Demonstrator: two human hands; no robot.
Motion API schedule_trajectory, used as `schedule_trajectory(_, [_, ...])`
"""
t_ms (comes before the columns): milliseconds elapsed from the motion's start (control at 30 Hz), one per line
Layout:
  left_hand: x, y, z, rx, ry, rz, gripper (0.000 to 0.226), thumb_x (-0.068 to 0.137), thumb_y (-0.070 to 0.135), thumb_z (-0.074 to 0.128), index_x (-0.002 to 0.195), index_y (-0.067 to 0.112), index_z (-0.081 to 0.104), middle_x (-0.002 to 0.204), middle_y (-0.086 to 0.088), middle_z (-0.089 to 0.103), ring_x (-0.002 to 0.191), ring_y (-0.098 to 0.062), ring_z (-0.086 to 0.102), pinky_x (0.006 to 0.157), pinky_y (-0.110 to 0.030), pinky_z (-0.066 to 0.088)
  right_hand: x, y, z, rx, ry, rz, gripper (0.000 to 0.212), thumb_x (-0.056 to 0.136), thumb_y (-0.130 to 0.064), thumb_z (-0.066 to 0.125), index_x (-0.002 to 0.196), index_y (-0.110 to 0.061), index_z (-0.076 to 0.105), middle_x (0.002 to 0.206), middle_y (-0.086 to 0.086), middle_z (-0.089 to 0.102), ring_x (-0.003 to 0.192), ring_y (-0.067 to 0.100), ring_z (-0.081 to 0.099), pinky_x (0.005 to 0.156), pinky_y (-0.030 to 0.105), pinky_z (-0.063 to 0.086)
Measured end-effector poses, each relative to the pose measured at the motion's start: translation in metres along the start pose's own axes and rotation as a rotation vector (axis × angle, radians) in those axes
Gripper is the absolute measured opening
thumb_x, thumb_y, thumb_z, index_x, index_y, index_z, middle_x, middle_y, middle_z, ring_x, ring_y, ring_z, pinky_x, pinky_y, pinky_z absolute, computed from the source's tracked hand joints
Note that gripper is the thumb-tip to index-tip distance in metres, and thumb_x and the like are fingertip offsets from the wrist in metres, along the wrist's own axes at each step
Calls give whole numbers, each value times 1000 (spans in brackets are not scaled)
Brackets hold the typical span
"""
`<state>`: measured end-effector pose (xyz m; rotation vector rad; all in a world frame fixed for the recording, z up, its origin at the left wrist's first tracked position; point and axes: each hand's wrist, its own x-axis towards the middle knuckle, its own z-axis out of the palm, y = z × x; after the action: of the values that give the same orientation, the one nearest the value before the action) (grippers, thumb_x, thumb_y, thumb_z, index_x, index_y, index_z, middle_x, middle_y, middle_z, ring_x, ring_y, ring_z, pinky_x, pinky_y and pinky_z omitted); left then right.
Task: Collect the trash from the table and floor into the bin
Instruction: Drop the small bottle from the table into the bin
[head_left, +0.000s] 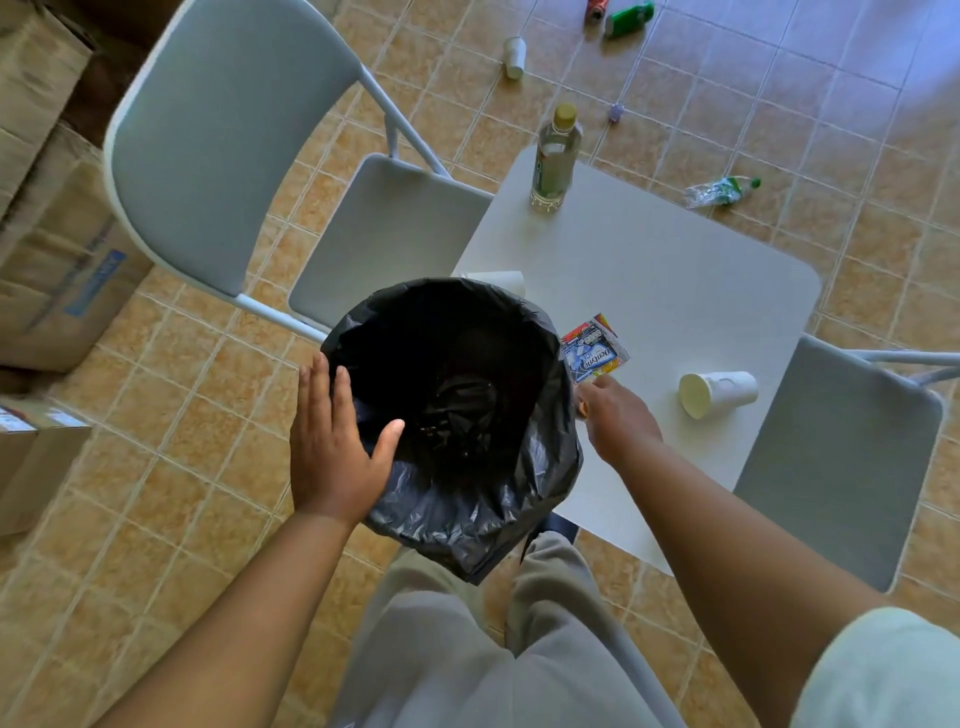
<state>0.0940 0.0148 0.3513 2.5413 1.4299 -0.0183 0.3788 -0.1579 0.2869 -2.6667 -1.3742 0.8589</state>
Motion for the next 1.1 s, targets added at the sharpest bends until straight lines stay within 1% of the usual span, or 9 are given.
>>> schedule_trajectory(167, [1,0,0,-33,4,-13,85,89,60,42,152,9,18,163,-9,1,150,-21,-4,118,-43,16,-12,0,-26,260,256,77,20,84,-3,58,95,-11,71,98,13,62,83,35,59,70,34,48])
schedule_trajectory(300, [0,2,-3,-45,-9,-9,85,89,60,41,152,8,20,163,-11,3,150,-23,-3,117,-42,14,-40,-8,-79,430,544,8,22,82,-7,68,104,-9,71,93,11,64,77,25,64,70,37,54])
schedule_trajectory(467, [1,4,-7,-57,-39,-15,85,90,60,40,152,8,19,163,-11,3,150,-25,-2,118,-41,13,-79,-34,-140,512,858,-88,28,85,-17,71,110,-5,64,101,9,68,85,14,65,80,15,53])
schedule_trajectory(567, [0,5,-8,-64,-49,-16,84,90,59,41,152,7,18,163,-11,4,150,-26,-1,119,-42,13,-88,-60,-154,611,920,-155,31,85,-24,73,108,-8,60,97,-3,66,85,7,67,81,16,54])
schedule_trajectory(667, [0,5,-8,-59,-43,-20,82,91,58,41,152,6,20,163,-11,4,150,-26,-1,119,-43,15,-77,-90,-145,708,834,-224,25,82,-23,75,99,-15,59,88,-6,67,80,4,69,75,23,58])
schedule_trajectory(767, [1,4,-6,-53,-35,-26,81,92,58,39,152,6,22,163,-11,5,150,-26,1,119,-42,17,-53,-120,-114,698,571,-223,19,79,-18,75,89,-18,59,84,1,68,76,19,69,70,39,58])
schedule_trajectory(900, [0,2,-4,-72,-3,-4,80,92,55,42,151,4,24,162,-12,8,150,-26,2,120,-42,15,-17,-147,-61,337,166,-126,18,86,-26,68,94,-20,53,87,3,59,77,26,57,65,36,50])
schedule_trajectory(967, [0,1,-3,-82,8,2,79,93,54,43,150,3,25,162,-13,9,150,-27,3,120,-41,15,-4,-155,-40,224,3,-61,13,89,-23,62,95,-19,51,86,4,58,76,27,58,64,38,54])
schedule_trajectory(1100, [1,1,-2,-83,26,6,77,93,51,45,149,2,27,162,-13,11,150,-27,5,120,-40,16,24,-162,-15,135,-120,-2,8,90,-10,54,95,-16,57,89,9,63,83,31,64,72,38,56])
